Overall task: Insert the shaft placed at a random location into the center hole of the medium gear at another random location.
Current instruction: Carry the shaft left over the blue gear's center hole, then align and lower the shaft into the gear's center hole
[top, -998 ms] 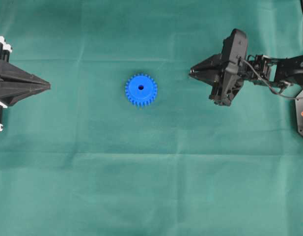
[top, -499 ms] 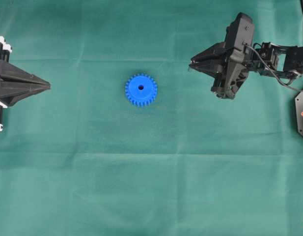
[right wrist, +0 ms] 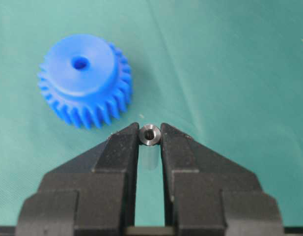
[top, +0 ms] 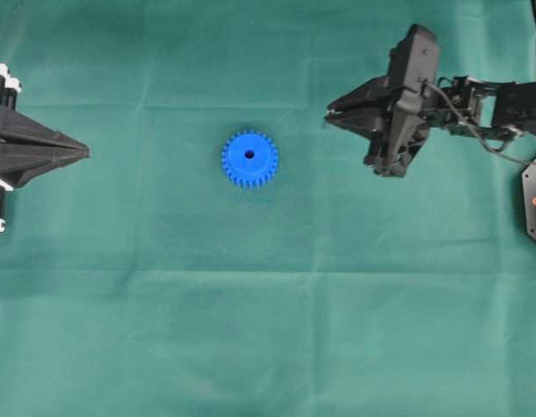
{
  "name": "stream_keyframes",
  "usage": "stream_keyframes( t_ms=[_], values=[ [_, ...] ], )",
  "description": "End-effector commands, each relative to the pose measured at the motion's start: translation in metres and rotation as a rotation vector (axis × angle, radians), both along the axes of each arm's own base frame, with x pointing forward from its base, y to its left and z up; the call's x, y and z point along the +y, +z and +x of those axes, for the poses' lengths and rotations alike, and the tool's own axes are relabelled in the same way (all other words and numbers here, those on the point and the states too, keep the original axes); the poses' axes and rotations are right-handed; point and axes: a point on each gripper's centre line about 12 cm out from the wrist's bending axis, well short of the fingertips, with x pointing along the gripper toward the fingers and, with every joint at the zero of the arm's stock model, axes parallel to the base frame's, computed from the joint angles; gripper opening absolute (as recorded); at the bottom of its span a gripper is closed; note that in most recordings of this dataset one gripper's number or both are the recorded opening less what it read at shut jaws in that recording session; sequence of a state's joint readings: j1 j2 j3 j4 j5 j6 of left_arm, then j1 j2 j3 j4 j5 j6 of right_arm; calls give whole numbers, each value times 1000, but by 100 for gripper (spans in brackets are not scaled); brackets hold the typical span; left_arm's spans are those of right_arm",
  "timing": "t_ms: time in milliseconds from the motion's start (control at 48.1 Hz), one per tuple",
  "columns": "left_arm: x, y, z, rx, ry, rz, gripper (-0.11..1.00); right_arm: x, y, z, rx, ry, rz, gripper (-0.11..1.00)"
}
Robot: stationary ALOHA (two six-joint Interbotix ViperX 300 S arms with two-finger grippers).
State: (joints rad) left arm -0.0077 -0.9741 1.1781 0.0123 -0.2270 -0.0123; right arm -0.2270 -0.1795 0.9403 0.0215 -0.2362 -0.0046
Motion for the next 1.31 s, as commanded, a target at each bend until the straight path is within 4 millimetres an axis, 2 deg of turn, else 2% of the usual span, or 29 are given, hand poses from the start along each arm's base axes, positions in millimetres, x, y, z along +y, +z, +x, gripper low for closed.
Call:
stream_keyframes(
  t_ms=[0, 374, 499, 811, 1123, 1289],
  values=[
    [0, 9, 2, -23, -2, 3, 0, 5, 14, 20, -55, 22, -5, 13],
    [0, 9, 3, -21, -2, 3, 0, 26, 22, 87, -98, 108, -12, 13],
    [0, 9, 3, -21, -2, 3, 0, 29, 20, 99, -97, 118, -13, 13],
    [-1, 9, 2, -20, -4, 3, 0, 29, 16, 103, -92, 121, -15, 13],
    [0, 9, 3, -20, -2, 1, 0, 29, -10, 106, -52, 118, -6, 13],
    [0, 9, 3, -18, -2, 1, 0, 28, -15, 107, -44, 118, -5, 13]
  ],
)
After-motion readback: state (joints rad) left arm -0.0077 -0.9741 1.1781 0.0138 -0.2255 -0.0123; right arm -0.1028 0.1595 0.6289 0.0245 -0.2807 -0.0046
